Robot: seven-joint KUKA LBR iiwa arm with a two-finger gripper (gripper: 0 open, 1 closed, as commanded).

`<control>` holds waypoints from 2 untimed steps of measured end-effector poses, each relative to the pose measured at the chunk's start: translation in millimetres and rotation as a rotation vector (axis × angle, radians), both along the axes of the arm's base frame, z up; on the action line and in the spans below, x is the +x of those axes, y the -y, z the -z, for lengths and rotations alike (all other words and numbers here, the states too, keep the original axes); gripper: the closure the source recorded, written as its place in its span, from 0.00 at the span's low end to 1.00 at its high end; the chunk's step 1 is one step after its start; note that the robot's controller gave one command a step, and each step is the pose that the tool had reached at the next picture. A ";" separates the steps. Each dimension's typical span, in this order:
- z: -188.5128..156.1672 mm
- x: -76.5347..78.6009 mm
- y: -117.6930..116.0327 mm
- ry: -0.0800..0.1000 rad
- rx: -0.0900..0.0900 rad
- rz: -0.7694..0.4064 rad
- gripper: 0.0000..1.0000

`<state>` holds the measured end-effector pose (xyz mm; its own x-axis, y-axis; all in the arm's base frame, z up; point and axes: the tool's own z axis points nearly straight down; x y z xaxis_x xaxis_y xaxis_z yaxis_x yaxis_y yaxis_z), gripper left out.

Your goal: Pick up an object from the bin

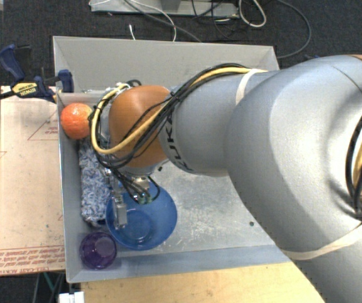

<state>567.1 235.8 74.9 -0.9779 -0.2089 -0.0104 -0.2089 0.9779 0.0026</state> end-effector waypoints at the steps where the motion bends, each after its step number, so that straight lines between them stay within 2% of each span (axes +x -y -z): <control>1: 3.7 13.2 1.7 -0.005 -0.002 0.050 0.00; 2: -43.4 10.1 9.4 0.002 0.002 0.033 0.00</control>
Offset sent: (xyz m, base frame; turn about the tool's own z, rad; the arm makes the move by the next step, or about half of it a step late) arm 0.0087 -0.0102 0.0402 0.0319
